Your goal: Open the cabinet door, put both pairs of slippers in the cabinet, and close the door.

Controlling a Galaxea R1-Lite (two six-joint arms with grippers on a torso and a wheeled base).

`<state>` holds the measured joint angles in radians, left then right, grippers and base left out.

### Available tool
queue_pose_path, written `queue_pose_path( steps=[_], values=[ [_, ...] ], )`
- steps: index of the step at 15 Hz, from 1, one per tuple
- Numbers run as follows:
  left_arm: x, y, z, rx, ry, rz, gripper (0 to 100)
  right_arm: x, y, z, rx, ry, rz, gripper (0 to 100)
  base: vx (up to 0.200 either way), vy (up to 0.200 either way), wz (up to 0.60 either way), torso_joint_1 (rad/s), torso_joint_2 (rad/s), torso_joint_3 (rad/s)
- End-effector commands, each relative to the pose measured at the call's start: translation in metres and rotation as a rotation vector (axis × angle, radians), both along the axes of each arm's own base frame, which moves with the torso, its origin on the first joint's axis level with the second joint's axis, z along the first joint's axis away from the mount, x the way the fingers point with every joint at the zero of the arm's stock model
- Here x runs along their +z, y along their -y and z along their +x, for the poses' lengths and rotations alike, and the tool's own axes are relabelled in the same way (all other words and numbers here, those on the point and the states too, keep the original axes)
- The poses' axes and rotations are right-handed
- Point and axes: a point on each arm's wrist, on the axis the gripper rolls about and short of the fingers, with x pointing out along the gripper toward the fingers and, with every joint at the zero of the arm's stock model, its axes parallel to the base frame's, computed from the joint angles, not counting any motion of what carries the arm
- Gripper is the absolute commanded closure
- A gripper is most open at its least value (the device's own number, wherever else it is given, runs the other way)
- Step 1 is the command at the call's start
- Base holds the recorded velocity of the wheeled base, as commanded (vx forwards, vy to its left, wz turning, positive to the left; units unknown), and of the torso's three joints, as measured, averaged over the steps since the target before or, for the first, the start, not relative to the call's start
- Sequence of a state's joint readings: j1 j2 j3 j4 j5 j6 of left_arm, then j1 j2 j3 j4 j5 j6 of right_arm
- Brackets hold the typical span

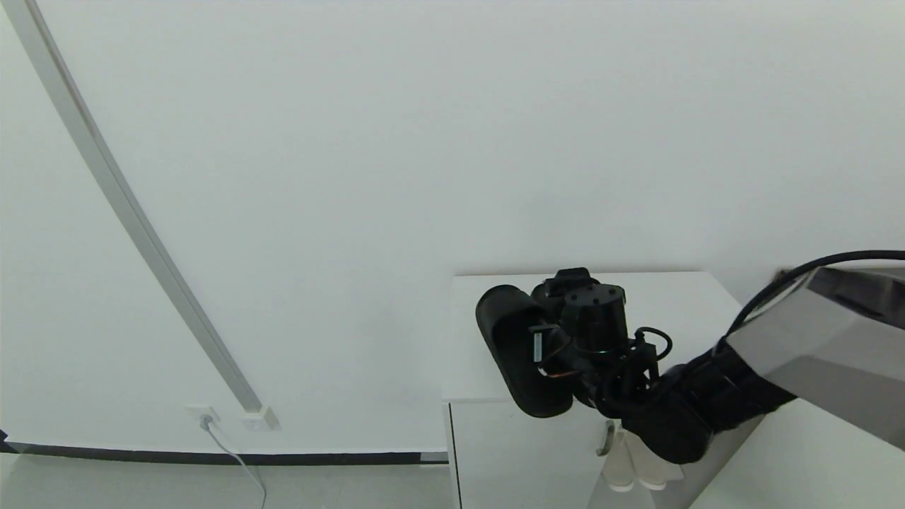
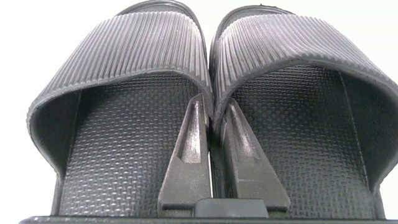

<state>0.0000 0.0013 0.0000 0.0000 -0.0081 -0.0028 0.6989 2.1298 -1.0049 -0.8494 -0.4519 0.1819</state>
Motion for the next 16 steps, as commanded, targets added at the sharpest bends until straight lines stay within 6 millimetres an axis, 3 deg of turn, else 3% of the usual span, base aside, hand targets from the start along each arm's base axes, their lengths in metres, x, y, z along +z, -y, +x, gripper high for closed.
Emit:
queue_pose_path(
  steps=[1, 4, 12, 16],
  values=[
    [0.0, 0.0, 0.0, 0.0, 0.0, 0.0, 100, 0.037, 0.016, -0.046, 0.108, 0.021, 0.041, 100, 0.0, 0.0, 0.0, 0.0, 0.0, 0.0],
    [0.0, 0.0, 0.0, 0.0, 0.0, -0.002, 100, 0.038, 0.023, -0.072, 0.189, -0.008, 0.034, 100, 0.0, 0.0, 0.0, 0.0, 0.0, 0.0],
    [0.0, 0.0, 0.0, 0.0, 0.0, -0.002, 100, 0.033, 0.014, -0.074, 0.211, -0.014, 0.027, 100, 0.0, 0.0, 0.0, 0.0, 0.0, 0.0],
    [0.0, 0.0, 0.0, 0.0, 0.0, -0.002, 100, 0.033, 0.013, -0.073, 0.211, -0.014, 0.027, 100, -0.2, 0.0, 0.0, 0.004, 0.0, 0.005]
  ],
)
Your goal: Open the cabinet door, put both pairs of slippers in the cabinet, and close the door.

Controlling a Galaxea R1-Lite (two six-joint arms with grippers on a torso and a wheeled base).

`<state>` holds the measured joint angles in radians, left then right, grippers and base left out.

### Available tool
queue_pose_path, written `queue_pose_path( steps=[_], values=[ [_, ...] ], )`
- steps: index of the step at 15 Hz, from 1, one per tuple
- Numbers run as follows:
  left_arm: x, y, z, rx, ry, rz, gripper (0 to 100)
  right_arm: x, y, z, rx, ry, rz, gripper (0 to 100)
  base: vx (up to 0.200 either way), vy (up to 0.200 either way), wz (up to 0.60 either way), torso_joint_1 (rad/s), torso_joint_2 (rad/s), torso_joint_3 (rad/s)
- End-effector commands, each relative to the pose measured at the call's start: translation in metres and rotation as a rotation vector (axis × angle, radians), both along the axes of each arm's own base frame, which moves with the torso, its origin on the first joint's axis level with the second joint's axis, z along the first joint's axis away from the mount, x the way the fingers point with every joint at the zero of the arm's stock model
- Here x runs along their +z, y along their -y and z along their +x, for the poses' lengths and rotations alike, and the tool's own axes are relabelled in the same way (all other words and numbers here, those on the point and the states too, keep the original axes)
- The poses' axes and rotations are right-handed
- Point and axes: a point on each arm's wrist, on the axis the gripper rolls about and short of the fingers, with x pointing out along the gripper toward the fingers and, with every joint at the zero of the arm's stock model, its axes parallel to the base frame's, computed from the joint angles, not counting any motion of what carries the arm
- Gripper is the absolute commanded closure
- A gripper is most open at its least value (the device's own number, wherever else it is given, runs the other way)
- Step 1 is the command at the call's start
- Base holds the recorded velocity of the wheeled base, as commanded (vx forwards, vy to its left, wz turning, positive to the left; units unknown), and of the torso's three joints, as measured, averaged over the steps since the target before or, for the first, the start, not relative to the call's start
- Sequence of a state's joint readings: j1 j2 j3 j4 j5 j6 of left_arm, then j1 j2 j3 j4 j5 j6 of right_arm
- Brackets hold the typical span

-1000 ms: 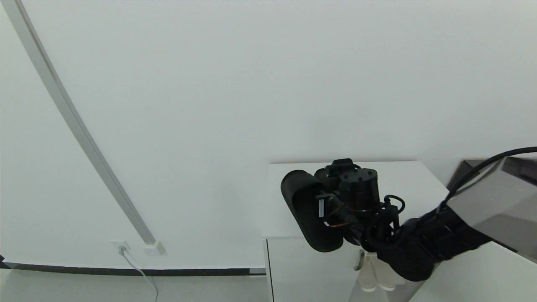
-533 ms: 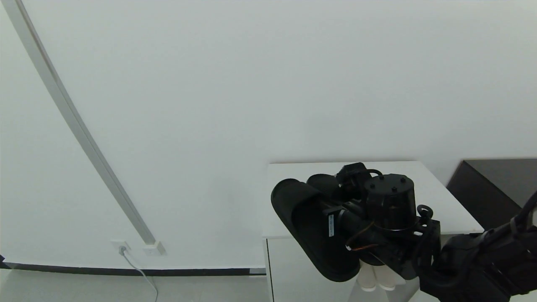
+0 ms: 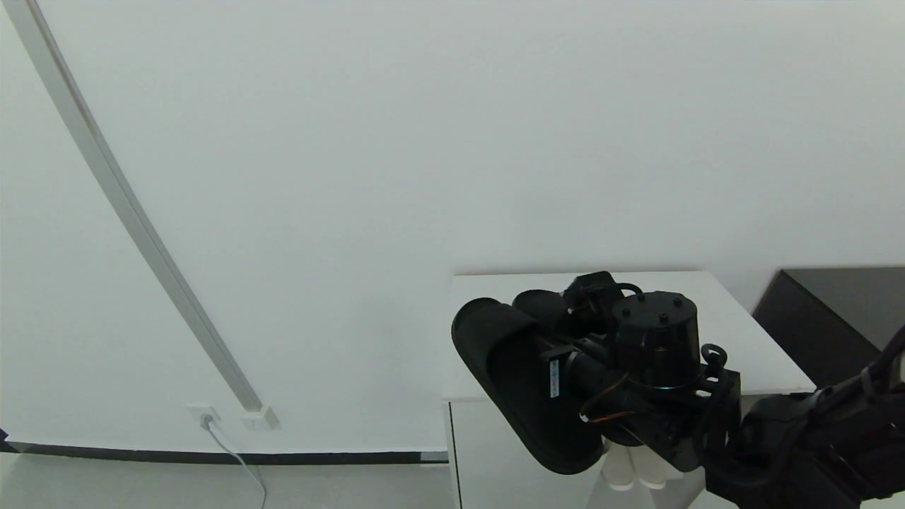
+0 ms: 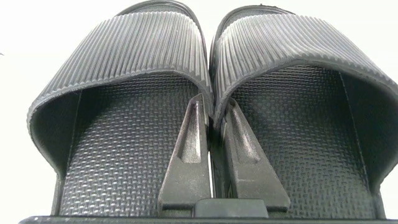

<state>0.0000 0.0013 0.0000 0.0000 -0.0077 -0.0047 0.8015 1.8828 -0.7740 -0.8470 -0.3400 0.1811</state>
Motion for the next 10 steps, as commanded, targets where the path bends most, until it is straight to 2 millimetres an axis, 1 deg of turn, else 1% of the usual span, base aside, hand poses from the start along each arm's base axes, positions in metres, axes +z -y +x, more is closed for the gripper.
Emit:
queue_pose_path(
  steps=[1, 5, 10],
  values=[
    [0.0004, 0.0, -0.0001, 0.0, 0.001, 0.0, 100, -0.0026, -0.0004, 0.0008, -0.001, -0.006, -0.006, 100, -0.2, 0.0, 0.0, 0.022, 0.01, -0.002],
    [0.0, 0.0, 0.0, 0.0, 0.0, -0.001, 100, -0.0047, -0.0013, 0.001, -0.001, -0.01, -0.011, 100, -0.2, 0.0, 0.0, -0.002, 0.0, 0.006],
    [0.0, 0.0, 0.0, 0.0, 0.0, -0.001, 100, -0.0068, -0.0015, 0.0019, -0.003, -0.014, -0.015, 100, 0.0, 0.0, 0.0, 0.0, 0.0, 0.0]
  ],
)
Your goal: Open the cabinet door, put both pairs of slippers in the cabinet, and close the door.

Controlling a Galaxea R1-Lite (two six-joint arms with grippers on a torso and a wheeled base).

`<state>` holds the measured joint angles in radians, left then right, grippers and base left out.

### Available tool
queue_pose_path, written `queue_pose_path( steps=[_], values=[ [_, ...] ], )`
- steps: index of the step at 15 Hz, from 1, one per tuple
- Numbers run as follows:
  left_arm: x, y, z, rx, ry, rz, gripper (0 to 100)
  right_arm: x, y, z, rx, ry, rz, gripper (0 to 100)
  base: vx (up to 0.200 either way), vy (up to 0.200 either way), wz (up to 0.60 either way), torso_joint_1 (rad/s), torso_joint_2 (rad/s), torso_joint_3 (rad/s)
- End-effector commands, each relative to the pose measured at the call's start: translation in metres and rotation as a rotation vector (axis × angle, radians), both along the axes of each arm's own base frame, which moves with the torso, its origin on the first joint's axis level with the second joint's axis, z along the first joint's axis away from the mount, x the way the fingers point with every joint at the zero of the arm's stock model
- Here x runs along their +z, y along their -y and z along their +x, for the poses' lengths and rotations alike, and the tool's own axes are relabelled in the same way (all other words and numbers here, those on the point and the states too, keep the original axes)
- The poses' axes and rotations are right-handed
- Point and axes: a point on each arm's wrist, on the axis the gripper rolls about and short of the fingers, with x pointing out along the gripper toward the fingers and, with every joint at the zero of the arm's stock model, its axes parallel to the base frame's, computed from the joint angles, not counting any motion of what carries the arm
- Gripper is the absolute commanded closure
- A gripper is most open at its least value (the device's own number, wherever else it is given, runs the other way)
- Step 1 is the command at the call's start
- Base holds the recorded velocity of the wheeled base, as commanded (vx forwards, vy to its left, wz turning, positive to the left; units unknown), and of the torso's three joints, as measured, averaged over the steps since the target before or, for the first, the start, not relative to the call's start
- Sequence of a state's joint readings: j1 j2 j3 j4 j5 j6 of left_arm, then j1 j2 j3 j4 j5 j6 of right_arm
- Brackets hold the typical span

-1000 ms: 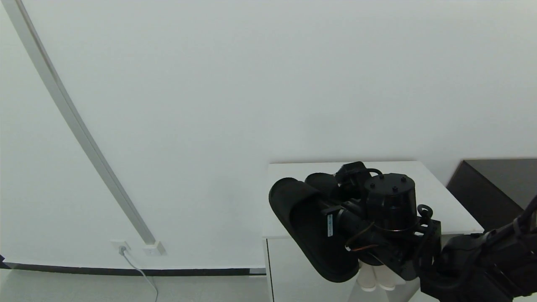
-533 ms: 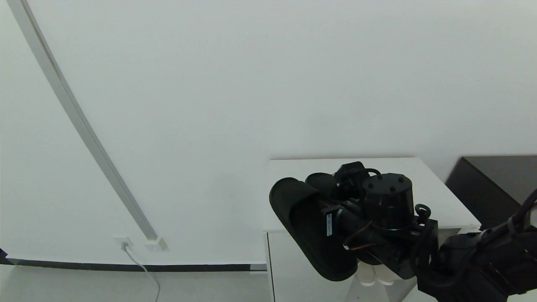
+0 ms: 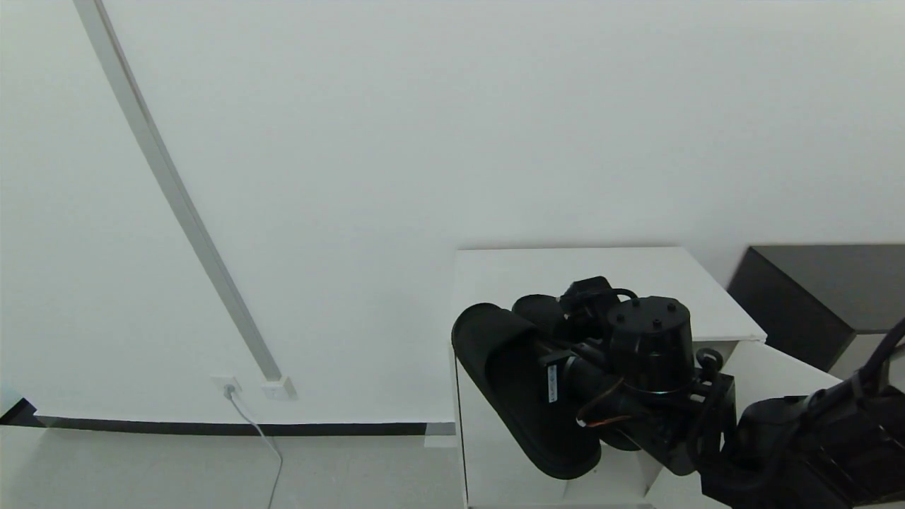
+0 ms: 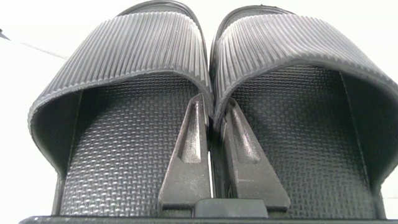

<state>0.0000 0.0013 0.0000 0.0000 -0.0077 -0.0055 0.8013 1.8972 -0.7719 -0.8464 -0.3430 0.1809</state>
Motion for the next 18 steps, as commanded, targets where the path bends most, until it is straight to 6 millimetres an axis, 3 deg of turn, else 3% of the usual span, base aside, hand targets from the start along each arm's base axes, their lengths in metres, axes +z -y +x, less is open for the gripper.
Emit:
queue_pose_path(
  steps=[1, 10, 18],
  values=[
    [0.0, 0.0, 0.0, 0.0, 0.0, -0.001, 100, -0.0013, -0.0005, 0.0007, -0.001, -0.002, -0.002, 100, 0.0, 0.0, 0.0, 0.0, 0.0, 0.0],
    [0.0, 0.0, 0.0, 0.0, 0.0, -0.001, 100, -0.0012, -0.0005, 0.0007, -0.001, -0.001, -0.001, 100, 0.0, 0.0, 0.0, 0.0, 0.0, 0.0],
    [0.0, 0.0, 0.0, 0.0, 0.0, 0.004, 100, -0.0076, -0.0042, 0.0, 0.007, -0.014, -0.015, 100, 0.0, -0.2, 0.0, 0.005, 0.0, 0.002]
  ],
)
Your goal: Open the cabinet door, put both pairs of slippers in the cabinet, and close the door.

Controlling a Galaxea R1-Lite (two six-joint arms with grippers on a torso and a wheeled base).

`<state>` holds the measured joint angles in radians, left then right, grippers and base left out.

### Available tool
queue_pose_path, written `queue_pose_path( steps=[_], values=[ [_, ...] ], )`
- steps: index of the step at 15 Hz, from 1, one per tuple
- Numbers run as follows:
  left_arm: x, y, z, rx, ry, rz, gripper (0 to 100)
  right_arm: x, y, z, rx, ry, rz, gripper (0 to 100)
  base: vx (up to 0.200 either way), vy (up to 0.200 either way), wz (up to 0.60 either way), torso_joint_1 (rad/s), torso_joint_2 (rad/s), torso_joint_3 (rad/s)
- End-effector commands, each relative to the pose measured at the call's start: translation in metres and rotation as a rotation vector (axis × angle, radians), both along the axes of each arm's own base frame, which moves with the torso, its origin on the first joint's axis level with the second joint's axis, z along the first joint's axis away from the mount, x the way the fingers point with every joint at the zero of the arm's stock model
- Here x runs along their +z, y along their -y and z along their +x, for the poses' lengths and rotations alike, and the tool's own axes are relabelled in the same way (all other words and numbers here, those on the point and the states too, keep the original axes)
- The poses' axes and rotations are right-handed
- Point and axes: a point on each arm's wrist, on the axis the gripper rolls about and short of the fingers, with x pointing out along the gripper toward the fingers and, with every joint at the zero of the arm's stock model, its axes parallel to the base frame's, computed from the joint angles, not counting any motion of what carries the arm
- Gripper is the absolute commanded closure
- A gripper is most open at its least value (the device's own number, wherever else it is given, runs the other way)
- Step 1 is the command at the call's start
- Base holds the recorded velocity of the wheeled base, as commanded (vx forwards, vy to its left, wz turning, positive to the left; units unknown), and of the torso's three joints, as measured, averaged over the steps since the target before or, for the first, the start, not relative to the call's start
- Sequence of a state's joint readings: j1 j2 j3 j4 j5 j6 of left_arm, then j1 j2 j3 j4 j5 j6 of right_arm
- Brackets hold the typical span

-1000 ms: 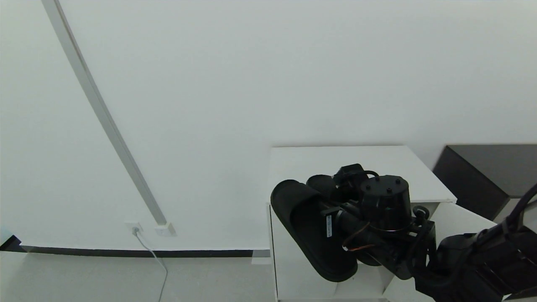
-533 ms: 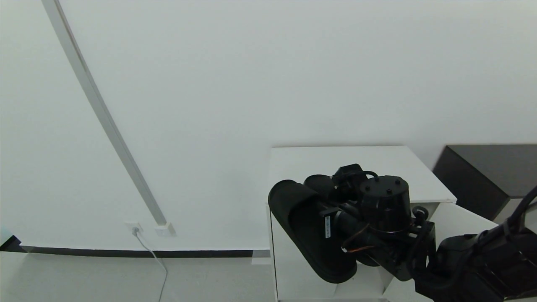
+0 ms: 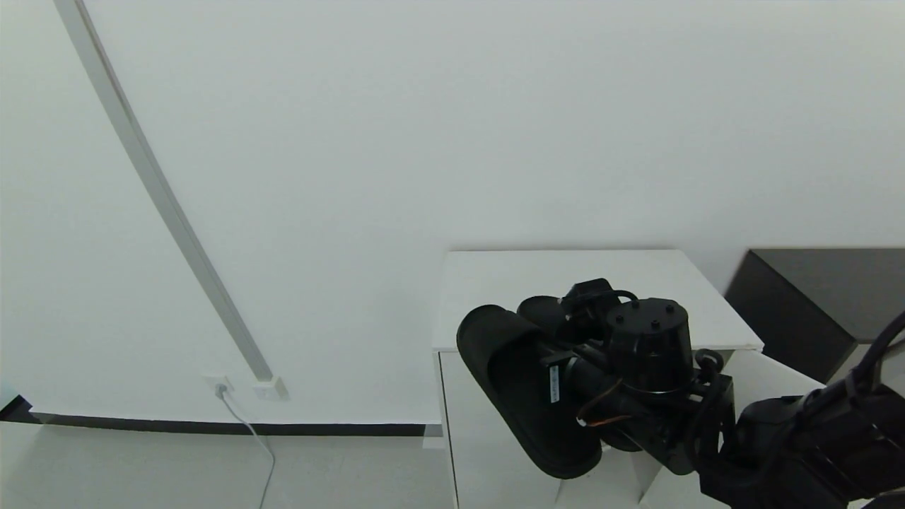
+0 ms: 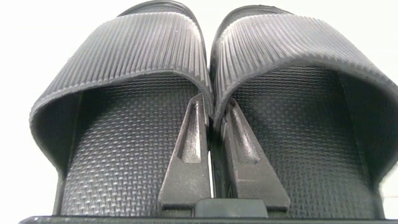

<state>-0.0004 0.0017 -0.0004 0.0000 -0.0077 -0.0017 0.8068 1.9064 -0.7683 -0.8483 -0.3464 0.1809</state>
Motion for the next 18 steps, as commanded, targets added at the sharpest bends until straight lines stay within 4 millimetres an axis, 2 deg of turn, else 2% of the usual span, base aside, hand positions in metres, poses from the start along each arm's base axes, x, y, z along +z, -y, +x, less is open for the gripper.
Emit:
queue_pose_path(
  steps=[1, 10, 13, 15, 18],
  values=[
    [0.0, 0.0, 0.0, 0.0, 0.001, 0.0, 100, -0.007, -0.003, 0.001, 0.004, -0.013, -0.013, 100, 0.0, -0.2, 0.0, -0.002, 0.0, 0.002],
    [0.0, 0.0, 0.0, 0.0, 0.001, -0.003, 100, -0.006, 0.005, 0.001, -0.015, -0.015, -0.012, 100, 0.0, -0.2, 0.0, 0.001, 0.0, 0.001],
    [0.0, 0.0, 0.0, 0.0, 0.001, -0.003, 100, 0.003, 0.012, -0.007, -0.008, 0.004, 0.007, 100, 0.0, -0.2, 0.0, 0.002, 0.01, 0.005],
    [0.0, 0.0, 0.0, 0.0, 0.001, -0.003, 100, 0.008, 0.015, -0.015, 0.005, 0.008, 0.012, 100, 0.0, 0.0, 0.0, 0.0, 0.0, 0.0],
    [0.0, 0.0, 0.0, 0.0, 0.001, -0.003, 100, 0.005, 0.021, -0.039, 0.057, -0.016, -0.002, 100, 0.0, 0.0, 0.0, 0.0, 0.0, 0.0]
  ],
)
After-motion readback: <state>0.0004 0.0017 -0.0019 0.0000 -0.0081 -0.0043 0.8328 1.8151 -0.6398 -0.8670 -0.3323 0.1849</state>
